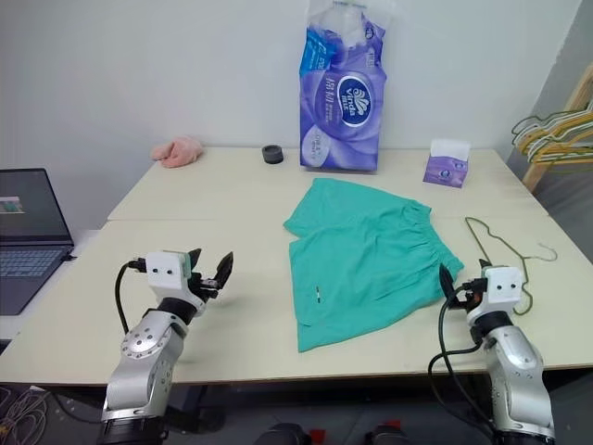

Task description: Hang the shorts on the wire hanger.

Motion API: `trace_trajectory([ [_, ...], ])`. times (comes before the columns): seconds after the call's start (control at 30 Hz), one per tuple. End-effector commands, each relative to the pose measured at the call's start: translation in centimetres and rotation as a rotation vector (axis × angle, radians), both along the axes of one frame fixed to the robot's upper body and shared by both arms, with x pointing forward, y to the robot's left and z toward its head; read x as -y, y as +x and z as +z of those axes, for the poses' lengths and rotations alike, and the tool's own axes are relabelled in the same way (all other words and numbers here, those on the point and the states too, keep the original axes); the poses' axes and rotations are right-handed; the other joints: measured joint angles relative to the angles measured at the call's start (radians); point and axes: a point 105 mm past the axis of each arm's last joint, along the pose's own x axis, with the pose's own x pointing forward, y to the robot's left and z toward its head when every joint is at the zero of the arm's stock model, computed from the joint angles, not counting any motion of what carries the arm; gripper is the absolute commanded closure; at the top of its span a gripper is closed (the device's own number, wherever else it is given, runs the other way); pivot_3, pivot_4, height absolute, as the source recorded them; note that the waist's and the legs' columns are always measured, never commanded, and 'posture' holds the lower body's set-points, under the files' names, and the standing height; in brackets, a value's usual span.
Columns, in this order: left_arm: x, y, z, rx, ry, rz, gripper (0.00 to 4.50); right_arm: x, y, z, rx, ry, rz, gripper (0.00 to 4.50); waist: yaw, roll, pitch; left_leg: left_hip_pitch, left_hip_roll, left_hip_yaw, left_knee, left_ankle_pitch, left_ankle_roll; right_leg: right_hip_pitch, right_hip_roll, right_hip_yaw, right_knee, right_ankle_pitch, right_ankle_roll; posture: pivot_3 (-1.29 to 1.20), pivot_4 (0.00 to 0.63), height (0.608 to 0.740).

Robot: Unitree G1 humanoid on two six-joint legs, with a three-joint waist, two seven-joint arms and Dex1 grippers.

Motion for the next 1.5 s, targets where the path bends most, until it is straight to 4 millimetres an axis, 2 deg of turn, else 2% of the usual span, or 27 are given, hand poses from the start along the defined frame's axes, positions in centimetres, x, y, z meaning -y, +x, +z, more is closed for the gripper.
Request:
trace_trajectory([
  [0.03, 1.8, -0.7, 2.7, 0.120, -0.035, -0.140, 0.71, -0.4, 0.2, 2.0, 0.071, -0.039, 0.028, 0.00, 0.000, 0.000, 0.000, 0.000, 0.000, 0.000, 0.000, 0.000, 0.000, 0.000, 0.000, 0.000, 0.000, 0.000, 0.000, 0.15, 0.026, 0.740],
  [0.13, 3.5, -1.2, 2.4, 0.072, -0.093, -0.280, 0.01, -1.0, 0.1, 2.2, 0.067, -0.052, 0.069, 0.00, 0.001, 0.000, 0.000, 0.000, 0.000, 0.000, 0.000, 0.000, 0.000, 0.000, 0.000, 0.000, 0.000, 0.000, 0.000, 0.13, 0.027, 0.740],
  [0.33, 7.9, -3.3, 1.4, -0.067, -0.018, -0.656, 0.01, -3.5, -0.8, 2.4, 0.029, -0.043, 0.238, 0.00, -0.007, 0.002, 0.001, 0.000, 0.000, 0.000, 0.000, 0.000, 0.000, 0.000, 0.001, 0.000, 0.000, -0.002, 0.001, 0.11, 0.031, 0.740],
  [0.4, 9.3, -4.5, 0.8, -0.142, 0.027, -0.813, 0.01, -5.3, -1.8, 2.5, -0.019, -0.026, 0.376, 0.00, -0.008, 0.004, 0.003, 0.000, 0.000, 0.001, 0.000, 0.000, 0.000, 0.000, 0.001, 0.000, 0.000, -0.002, 0.001, 0.10, 0.032, 0.740],
  [0.47, 10.3, -5.9, 0.2, -0.232, 0.063, -0.965, 0.01, -7.7, -3.7, 2.4, -0.097, -0.048, 0.574, 0.00, -0.010, 0.007, 0.005, 0.000, 0.001, 0.001, 0.000, 0.000, 0.001, 0.000, 0.001, 0.000, 0.000, -0.004, 0.002, 0.09, 0.036, 0.740],
  [0.53, 11.1, -7.0, -0.8, -0.308, 0.138, -1.092, 0.01, -9.2, -5.6, 2.0, -0.175, -0.090, 0.718, 0.00, -0.013, 0.009, 0.008, 0.000, 0.001, 0.001, 0.000, -0.001, 0.001, 0.000, 0.001, -0.001, 0.000, -0.006, -0.001, 0.07, 0.041, 0.740],
  [0.6, 11.5, -6.9, -1.4, -0.330, 0.180, -1.124, 0.01, -9.6, -6.6, 1.7, -0.219, -0.119, 0.773, 0.00, -0.020, 0.008, 0.010, 0.000, 0.001, 0.001, 0.000, -0.001, 0.001, 0.000, 0.001, -0.002, 0.000, -0.008, -0.003, 0.07, 0.044, 0.740],
  [0.7, 12.2, -5.4, -2.5, -0.332, 0.224, -1.078, 0.01, -9.7, -7.4, 1.4, -0.251, -0.160, 0.807, 0.00, -0.024, 0.006, 0.014, 0.000, 0.001, 0.000, 0.000, -0.001, 0.001, 0.001, 0.001, -0.002, 0.000, -0.009, -0.003, 0.05, 0.047, 0.740],
  [0.87, 13.0, -4.7, -4.8, -0.371, 0.342, -1.061, 0.01, -9.4, -7.7, 1.0, -0.247, -0.184, 0.779, 0.00, -0.034, 0.003, 0.020, 0.000, 0.003, 0.000, 0.000, -0.001, 0.001, 0.001, 0.002, -0.003, 0.000, -0.006, 0.002, 0.02, 0.051, 0.740],
  [1.03, 13.2, -4.4, -5.7, -0.364, 0.404, -1.063, 0.01, -8.7, -7.8, 0.5, -0.246, -0.209, 0.761, 0.00, -0.041, 0.001, 0.023, 0.000, 0.003, 0.001, 0.000, -0.001, 0.001, 0.000, 0.002, -0.002, 0.000, -0.006, 0.002, 0.01, 0.053, 0.740],
  [1.13, 13.1, -3.9, -6.1, -0.350, 0.455, -1.047, 0.58, -8.5, -7.8, 0.4, -0.242, -0.223, 0.756, 0.00, -0.043, 0.001, 0.023, 0.000, 0.003, 0.000, 0.000, -0.001, 0.001, 0.001, 0.002, -0.003, -0.001, -0.006, 0.003, 0.01, 0.053, 0.740],
  [1.27, 13.2, -2.1, -6.0, -0.294, 0.493, -0.972, 1.76, -7.7, -7.4, 0.1, -0.227, -0.283, 0.736, 0.00, -0.046, 0.000, 0.024, 0.000, 0.003, 0.001, 0.000, -0.001, 0.001, 0.001, 0.002, -0.003, -0.001, -0.006, 0.003, 0.00, 0.057, 0.740],
  [1.5, 12.1, 1.5, -3.4, -0.180, 0.484, -0.818, 3.85, -4.9, -5.3, -0.3, -0.171, -0.521, 0.638, 0.00, -0.057, 0.000, 0.025, 0.000, 0.003, 0.000, 0.000, -0.001, 0.001, 0.001, 0.002, -0.003, -0.001, -0.005, 0.003, 0.00, 0.062, 0.740],
])
